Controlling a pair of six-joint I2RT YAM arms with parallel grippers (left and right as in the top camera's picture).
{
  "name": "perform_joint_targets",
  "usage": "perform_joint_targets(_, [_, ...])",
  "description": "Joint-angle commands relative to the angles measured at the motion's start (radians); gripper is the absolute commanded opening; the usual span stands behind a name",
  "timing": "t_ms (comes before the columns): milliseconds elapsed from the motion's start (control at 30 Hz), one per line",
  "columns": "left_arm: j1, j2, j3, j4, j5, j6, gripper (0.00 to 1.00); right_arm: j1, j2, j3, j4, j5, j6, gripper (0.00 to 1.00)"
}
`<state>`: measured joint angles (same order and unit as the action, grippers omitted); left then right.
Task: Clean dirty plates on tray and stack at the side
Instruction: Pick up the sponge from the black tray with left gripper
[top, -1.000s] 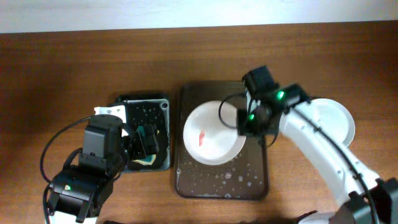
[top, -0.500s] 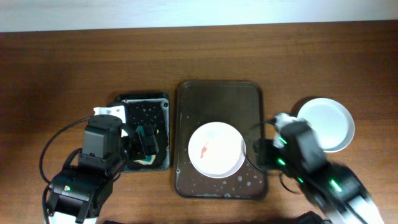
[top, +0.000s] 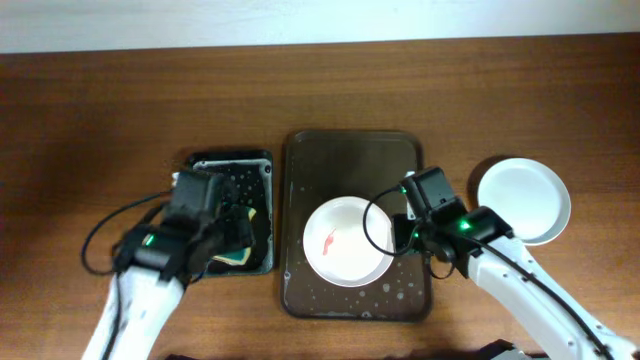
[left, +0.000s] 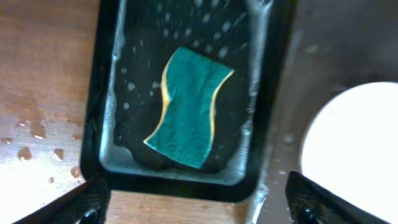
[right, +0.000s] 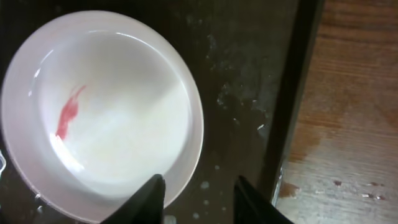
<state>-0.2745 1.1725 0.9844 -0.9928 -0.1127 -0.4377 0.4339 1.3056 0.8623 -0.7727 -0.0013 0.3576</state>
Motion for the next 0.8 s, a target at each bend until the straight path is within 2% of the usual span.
perform_joint_targets(0, [0.002,0.237,-0.016,0.070,0.013,0.098,0.89,-0.017,0.090,0.018,0.004,-0.093,-0.007,0.34])
perform_joint_targets(67, [0.003,0.383,-0.016,0.133,0.012,0.107,0.84,-0.031,0.098,0.018,0.003,-0.113,-0.007,0.33])
perform_joint_targets(100, [0.003,0.469,-0.016,0.183,0.012,0.115,0.60,-0.032,0.098,0.018,0.003,-0.122,-0.010,0.33])
perform_joint_targets(133, [0.003,0.513,-0.016,0.205,0.022,0.114,0.43,-0.031,0.098,0.018,-0.001,-0.123,-0.010,0.33])
perform_joint_targets(167, [0.003,0.566,-0.016,0.233,0.056,0.114,0.34,-0.032,0.098,0.018,-0.005,-0.123,-0.010,0.33])
perform_joint_targets(200, [0.003,0.611,-0.016,0.261,0.064,0.115,0.29,-0.031,0.098,0.018,-0.014,-0.122,-0.010,0.33])
perform_joint_targets(233, [0.003,0.634,-0.016,0.278,0.065,0.115,0.19,-0.032,0.098,0.018,-0.016,-0.123,-0.010,0.33])
perform_joint_targets(267, [0.003,0.652,-0.016,0.287,0.078,0.115,0.00,-0.031,0.098,0.018,-0.016,-0.123,-0.010,0.33])
perform_joint_targets(367, [0.003,0.622,0.009,0.242,0.200,0.194,0.00,-0.032,0.098,0.018,-0.016,-0.121,-0.010,0.33])
perform_joint_targets(467, [0.003,0.528,0.056,0.155,0.199,0.194,0.00,-0.056,0.098,0.018,-0.012,-0.095,-0.007,0.33])
perform_joint_targets(533, [0.003,0.431,0.090,0.103,0.199,0.194,0.00,-0.143,0.100,0.018,-0.007,-0.105,-0.011,0.34])
perform_joint_targets(567, [0.002,0.378,0.108,0.077,0.200,0.194,0.00,-0.182,0.108,0.018,0.005,-0.176,-0.082,0.34])
perform_joint_targets(600, [0.002,0.325,0.120,0.063,0.216,0.194,0.00,-0.212,0.131,0.018,0.014,-0.271,-0.164,0.35])
perform_joint_targets(633, [0.002,0.287,0.124,0.063,0.245,0.194,0.00,-0.220,0.152,0.018,0.014,-0.290,-0.170,0.38])
perform_joint_targets(733, [-0.013,0.214,0.126,0.087,0.309,0.193,0.00,-0.190,0.251,0.018,0.068,-0.346,-0.201,0.39])
perform_joint_targets(767, [-0.038,0.213,0.126,0.100,0.336,0.175,0.00,-0.177,0.311,0.018,0.115,-0.325,-0.164,0.38])
